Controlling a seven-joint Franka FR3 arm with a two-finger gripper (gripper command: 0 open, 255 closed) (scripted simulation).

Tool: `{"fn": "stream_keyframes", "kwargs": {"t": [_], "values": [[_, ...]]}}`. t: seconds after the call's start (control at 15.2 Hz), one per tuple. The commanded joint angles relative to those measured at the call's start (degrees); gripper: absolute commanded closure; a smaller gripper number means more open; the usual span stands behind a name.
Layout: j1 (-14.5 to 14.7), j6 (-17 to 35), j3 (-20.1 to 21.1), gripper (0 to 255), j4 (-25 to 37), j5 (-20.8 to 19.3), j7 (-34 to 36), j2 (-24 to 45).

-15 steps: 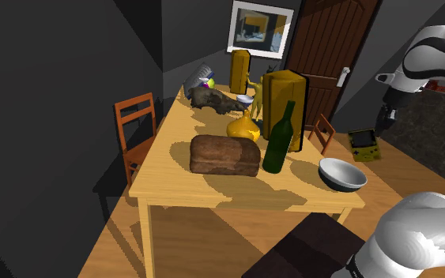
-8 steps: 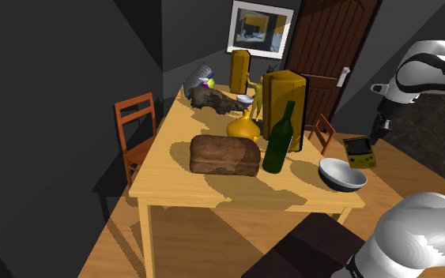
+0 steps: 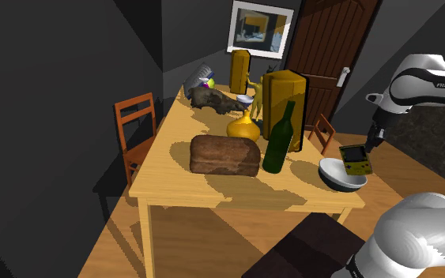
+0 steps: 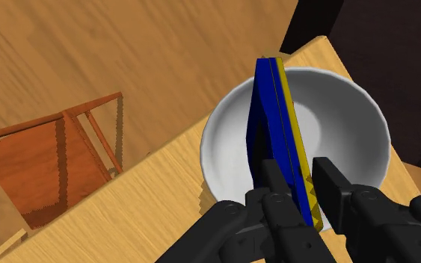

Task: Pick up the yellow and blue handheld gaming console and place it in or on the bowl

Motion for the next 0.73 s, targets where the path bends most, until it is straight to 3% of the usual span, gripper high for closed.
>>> {"fn": "stream_keyframes", "kwargs": {"t": [0.0, 0.26, 0.33, 0.66], "values": [[0.0, 0.16, -0.05, 255, -0.11, -0.05, 0.03, 0.01], [0.0, 0.16, -0.05, 255, -0.11, -0.05, 0.03, 0.01], [0.0, 0.16, -0.05, 0, -0.11, -0.05, 0.03, 0.01], [0.0, 0.16, -0.05, 0, -0.11, -0.05, 0.03, 0.01]]}}
